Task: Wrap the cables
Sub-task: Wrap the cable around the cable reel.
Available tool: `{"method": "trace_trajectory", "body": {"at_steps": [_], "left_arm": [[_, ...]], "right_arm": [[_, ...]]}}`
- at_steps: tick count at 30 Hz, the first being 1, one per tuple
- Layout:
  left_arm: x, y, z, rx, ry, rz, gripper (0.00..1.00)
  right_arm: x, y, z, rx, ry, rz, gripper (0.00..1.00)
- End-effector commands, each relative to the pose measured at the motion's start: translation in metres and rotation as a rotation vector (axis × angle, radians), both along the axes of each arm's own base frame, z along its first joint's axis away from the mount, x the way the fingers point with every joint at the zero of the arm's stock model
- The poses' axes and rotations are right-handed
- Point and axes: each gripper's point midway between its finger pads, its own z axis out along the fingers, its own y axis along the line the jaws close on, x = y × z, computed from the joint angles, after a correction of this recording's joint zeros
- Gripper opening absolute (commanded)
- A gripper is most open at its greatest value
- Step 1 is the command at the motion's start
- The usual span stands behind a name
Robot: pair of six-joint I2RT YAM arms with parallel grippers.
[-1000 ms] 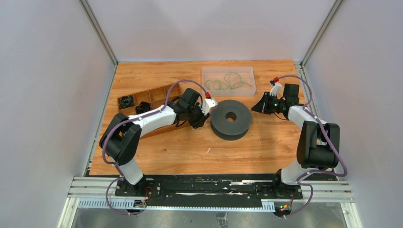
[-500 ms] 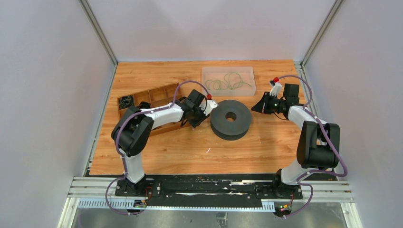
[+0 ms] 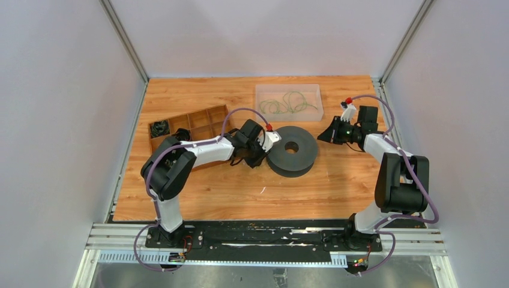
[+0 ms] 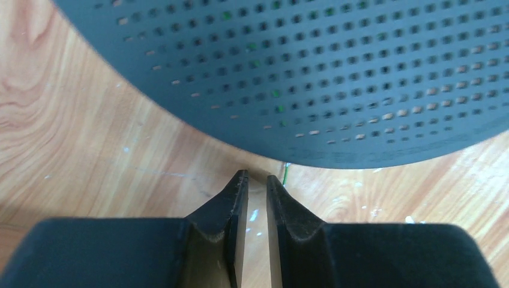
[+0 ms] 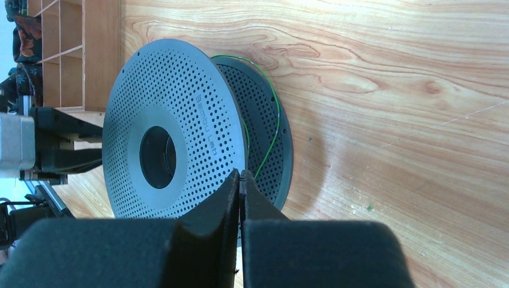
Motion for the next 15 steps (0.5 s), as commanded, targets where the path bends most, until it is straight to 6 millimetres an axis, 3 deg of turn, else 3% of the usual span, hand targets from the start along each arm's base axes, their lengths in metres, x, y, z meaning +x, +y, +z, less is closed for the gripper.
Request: {"method": "trace_trajectory", "body": {"at_steps": [1,8,15], "left_arm": [[-0.048,-0.026,-0.013,-0.083,0.103,-0.087,0.21],[-0.073,-0.057,-0.012,-0.141,0.111,-0.16,0.2],[-0.089,-0.08,-0.01,-0.145,0.101,-0.227,0.22]], "right_arm": [[-0.006,0.004,0.002,-0.013,-0.02,0.019,0.01],[-0.01,0.002,0.01,-0.039,-0.066,0.041,0.02],[-0.024,-0.008,0.023,-0.15,-0.125,0.081,0.13]]}}
